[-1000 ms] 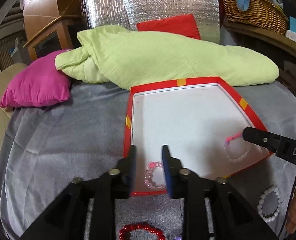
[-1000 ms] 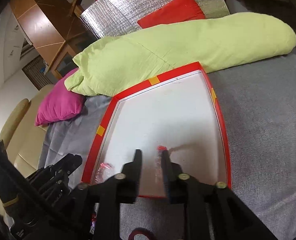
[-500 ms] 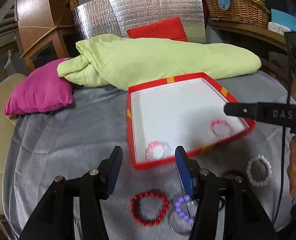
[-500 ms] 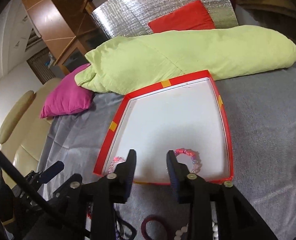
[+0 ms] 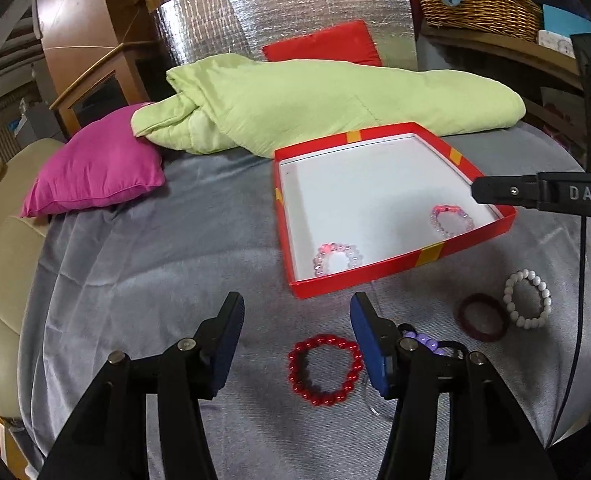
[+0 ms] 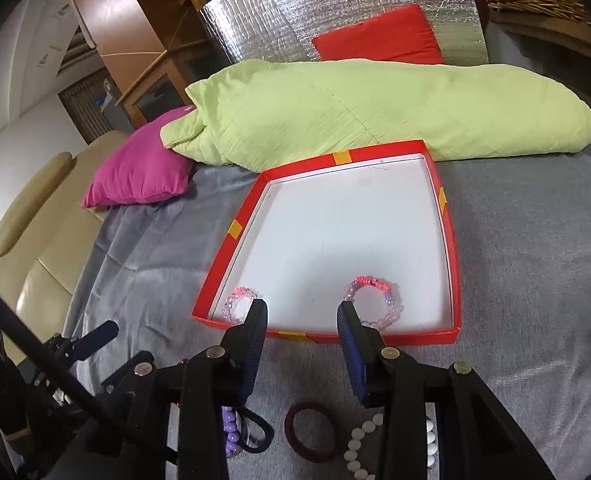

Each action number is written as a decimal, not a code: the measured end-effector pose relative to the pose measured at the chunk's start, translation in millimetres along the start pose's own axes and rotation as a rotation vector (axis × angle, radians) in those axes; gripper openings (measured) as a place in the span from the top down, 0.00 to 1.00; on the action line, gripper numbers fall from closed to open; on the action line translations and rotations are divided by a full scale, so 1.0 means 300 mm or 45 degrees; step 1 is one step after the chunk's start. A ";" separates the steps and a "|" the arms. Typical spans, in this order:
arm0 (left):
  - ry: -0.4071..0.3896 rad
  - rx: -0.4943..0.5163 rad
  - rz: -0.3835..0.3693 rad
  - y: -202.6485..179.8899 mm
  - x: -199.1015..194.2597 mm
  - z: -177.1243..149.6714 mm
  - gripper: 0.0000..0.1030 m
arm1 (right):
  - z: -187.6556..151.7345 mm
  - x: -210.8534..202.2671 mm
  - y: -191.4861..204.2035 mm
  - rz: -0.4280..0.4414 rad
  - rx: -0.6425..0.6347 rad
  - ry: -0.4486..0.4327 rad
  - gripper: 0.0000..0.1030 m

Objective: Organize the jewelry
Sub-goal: 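Move the right tool to the maroon hair band while the left tool approaches the purple bracelet, then grasp the maroon hair band with the right tool while the left tool grasps the purple bracelet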

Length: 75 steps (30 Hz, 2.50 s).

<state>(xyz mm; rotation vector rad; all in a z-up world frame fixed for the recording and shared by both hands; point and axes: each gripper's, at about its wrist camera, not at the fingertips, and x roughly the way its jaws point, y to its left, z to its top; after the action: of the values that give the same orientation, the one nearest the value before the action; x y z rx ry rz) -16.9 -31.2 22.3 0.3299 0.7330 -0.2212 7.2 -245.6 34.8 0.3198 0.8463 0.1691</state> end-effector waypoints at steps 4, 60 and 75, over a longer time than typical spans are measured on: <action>0.004 -0.005 0.017 0.013 -0.002 -0.007 0.45 | -0.008 -0.001 0.004 -0.006 -0.012 0.011 0.62; 0.229 -0.059 -0.500 -0.031 0.076 -0.089 0.42 | -0.150 0.119 -0.048 -0.137 -0.123 0.341 0.94; 0.374 -0.078 -0.661 -0.156 0.169 -0.096 0.73 | -0.113 0.102 -0.085 -0.111 -0.024 0.287 0.94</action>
<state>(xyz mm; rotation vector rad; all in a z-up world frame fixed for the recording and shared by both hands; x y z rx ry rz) -12.5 -68.1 -42.6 0.1072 1.1086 -0.6494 2.2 -254.1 -16.5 0.2482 1.0790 0.1335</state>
